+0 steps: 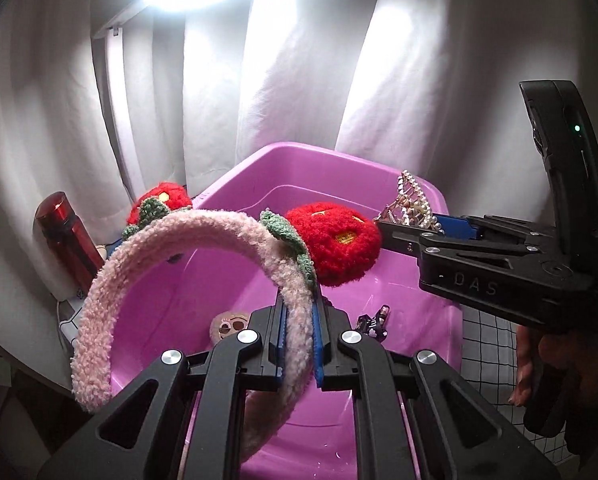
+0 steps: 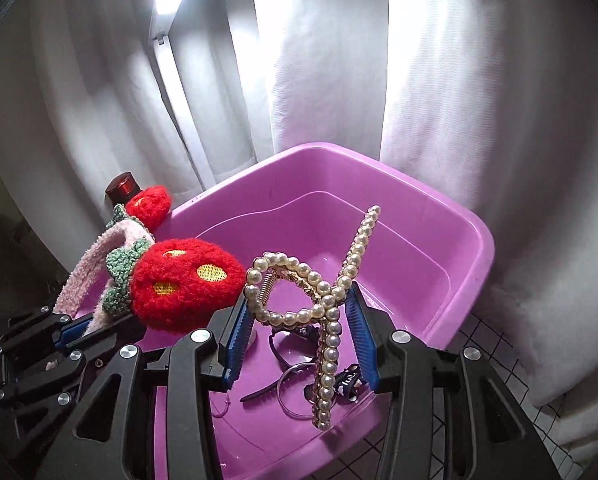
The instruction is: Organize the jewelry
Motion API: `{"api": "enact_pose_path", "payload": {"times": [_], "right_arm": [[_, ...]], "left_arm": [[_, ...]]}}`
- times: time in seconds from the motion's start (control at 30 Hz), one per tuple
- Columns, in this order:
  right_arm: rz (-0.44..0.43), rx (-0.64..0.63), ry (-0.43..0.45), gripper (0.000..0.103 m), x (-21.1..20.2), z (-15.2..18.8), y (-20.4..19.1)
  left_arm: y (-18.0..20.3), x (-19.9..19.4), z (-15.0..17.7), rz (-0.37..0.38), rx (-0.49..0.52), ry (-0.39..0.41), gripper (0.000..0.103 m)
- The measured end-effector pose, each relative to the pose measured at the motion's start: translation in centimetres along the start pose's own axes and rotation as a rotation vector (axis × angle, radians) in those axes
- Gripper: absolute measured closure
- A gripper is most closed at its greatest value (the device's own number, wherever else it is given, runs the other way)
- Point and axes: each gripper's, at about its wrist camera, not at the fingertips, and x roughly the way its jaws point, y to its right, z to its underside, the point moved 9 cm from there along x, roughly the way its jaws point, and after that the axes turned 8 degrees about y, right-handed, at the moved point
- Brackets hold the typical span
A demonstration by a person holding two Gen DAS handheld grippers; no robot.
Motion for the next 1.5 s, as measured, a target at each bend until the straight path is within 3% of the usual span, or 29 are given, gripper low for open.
{"api": "enact_pose_path", "payload": {"times": [0.2,0.3,0.37,0.4,0.43,0.5,0.67,1.1,1.5], "right_arm": [[0.023,0.002,-0.059,0.059,1.9,0.0,0.5],[0.039,0.008,-0.062,0.055,2.5,-0.6,0.8],[0.05,0.008,-0.035,0.037,2.0,-1.2,1.0],[0.061,0.005,-0.023,0.036,1.8,-1.4,1.1],[0.068,0.003,-0.018,0.035,1.6,-1.6,1.3],[0.079,0.008,-0.016,0.035,1.2,-1.6,1.6],[0.087,0.028,-0.01,0.035,0.4,-1.0,2.0],[0.134,0.043,0.015,0.035,-2.5,0.3,2.2],[0.174,0.026,0.018,0.035,-4.8,1.6,1.9]], "left_arm": [[0.1,1.4,0.4,-0.026,-0.008,-0.043,0.092],[-0.2,1.8,0.6,-0.028,-0.031,-0.063,0.085],[-0.9,2.0,0.7,-0.069,-0.039,-0.073,0.053],[-1.3,1.8,0.6,-0.098,-0.045,-0.069,0.023],[-1.6,1.5,0.3,-0.117,-0.053,-0.051,0.008],[-1.6,0.9,-0.2,-0.119,-0.052,-0.025,0.009],[-0.9,0.7,-0.3,-0.165,0.002,-0.056,0.006],[-2.0,0.2,0.6,-0.231,-0.045,-0.111,0.006],[-2.2,-0.4,1.2,-0.245,-0.08,-0.131,0.006]]}}
